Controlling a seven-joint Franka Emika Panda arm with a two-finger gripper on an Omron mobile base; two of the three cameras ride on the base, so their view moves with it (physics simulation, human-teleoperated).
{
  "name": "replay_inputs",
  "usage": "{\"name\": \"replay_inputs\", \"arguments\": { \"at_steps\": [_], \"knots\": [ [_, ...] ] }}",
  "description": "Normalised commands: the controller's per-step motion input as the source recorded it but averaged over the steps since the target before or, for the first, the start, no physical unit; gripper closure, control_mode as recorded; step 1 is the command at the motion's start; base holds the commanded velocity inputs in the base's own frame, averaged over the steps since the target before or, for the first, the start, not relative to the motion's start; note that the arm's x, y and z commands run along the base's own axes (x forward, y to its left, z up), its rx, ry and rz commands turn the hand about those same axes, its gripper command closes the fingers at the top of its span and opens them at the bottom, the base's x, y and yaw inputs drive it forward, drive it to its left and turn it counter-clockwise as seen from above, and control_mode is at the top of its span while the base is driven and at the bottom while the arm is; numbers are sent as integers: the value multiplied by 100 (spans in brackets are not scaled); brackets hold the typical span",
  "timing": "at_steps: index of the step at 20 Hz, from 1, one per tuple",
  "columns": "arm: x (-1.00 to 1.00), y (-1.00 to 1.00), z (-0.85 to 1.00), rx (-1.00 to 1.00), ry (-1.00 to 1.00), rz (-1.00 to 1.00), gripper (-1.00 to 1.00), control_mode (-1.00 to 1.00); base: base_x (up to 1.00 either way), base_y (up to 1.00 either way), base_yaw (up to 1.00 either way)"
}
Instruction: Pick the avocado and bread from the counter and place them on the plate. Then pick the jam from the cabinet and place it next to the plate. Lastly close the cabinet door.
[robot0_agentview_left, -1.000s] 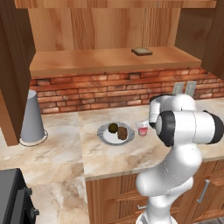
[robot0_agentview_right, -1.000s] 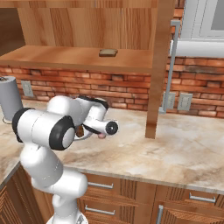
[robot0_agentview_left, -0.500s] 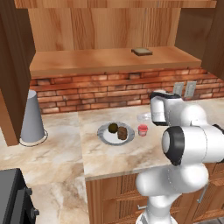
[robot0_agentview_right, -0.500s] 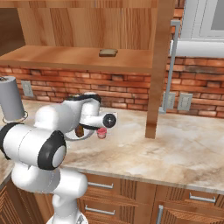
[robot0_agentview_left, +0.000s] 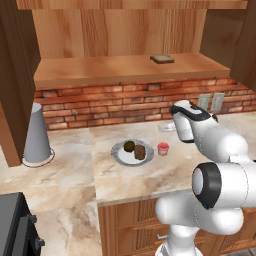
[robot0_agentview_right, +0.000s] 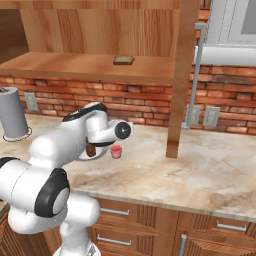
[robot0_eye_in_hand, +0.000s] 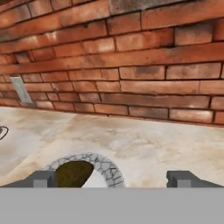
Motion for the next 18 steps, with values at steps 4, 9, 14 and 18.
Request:
{"name": "replay_inputs", "arguments": {
  "at_steps": [4,9,14,18],
  "knots": [
    [-43,0,39,0,0,0,-100,-100,0,0,0],
    [-66,1,41,-1,-6,0,-100,-100,0,0,0],
    [-64,0,64,-1,-20,0,-100,-100,0,0,0],
    [-73,-6,63,-3,-21,-2,-100,-100,0,0,0]
  ]
}}
